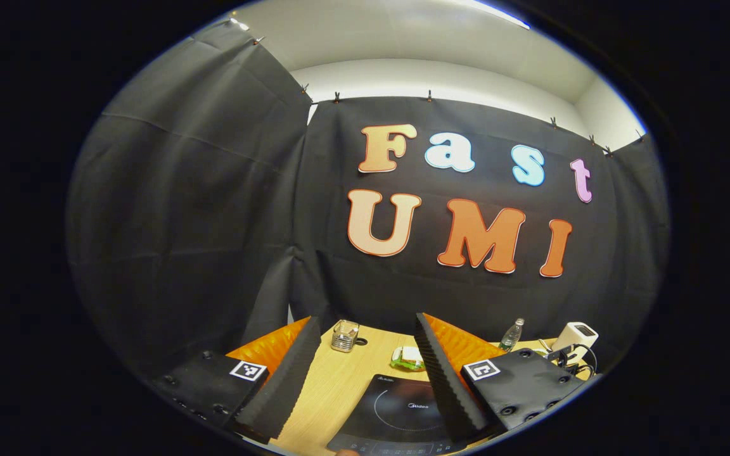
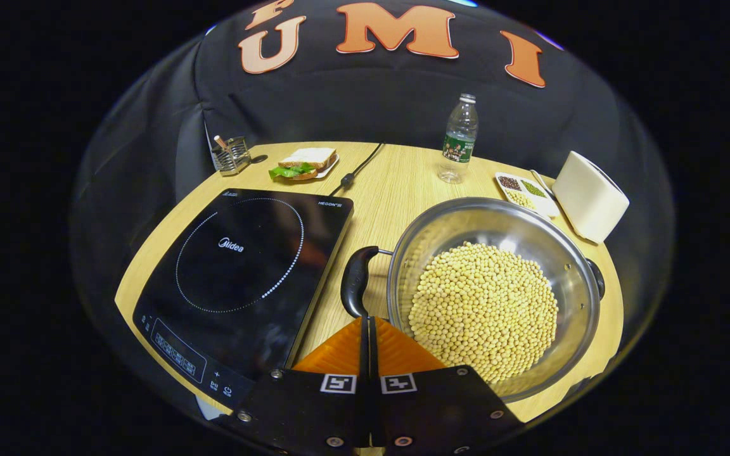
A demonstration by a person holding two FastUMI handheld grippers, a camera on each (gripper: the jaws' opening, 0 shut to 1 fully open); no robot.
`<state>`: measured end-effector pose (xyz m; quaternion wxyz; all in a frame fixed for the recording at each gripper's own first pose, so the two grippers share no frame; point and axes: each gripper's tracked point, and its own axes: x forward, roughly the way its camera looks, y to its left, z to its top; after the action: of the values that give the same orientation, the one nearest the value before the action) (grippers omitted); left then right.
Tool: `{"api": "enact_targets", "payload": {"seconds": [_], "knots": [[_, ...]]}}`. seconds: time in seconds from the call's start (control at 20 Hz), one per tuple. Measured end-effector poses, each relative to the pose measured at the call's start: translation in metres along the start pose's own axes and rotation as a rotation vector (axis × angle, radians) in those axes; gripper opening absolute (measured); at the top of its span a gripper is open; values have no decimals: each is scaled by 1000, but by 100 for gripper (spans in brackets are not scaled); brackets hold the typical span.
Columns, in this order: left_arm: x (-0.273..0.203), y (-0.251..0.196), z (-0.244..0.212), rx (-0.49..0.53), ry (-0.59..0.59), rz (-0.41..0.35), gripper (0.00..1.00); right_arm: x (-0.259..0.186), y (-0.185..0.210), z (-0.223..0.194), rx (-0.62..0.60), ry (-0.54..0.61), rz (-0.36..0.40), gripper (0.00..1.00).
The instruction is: First push the handle of the pot to place it horizontally, then grasp the pot with both hands and set it on the induction cooktop.
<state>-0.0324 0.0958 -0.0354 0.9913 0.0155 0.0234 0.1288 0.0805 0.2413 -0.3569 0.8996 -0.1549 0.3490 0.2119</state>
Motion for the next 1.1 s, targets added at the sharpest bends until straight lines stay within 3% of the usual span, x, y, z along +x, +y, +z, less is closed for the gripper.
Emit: {"api": "enact_targets", "payload": {"seconds": [0.35,0.65,0.9,1.1], "knots": [[-2,-14,-18,0,55,-36,98,7,4,7,-22,-34,0,0],[6,-48,-42,-13,117,-106,98,-20,0,17,74,-66,66,0],[22,-101,-78,-2,205,-215,98,-52,-49,33,173,-144,14,0],[34,-151,-108,-38,280,-314,98,-76,-108,32,207,-197,-89,0]]}}
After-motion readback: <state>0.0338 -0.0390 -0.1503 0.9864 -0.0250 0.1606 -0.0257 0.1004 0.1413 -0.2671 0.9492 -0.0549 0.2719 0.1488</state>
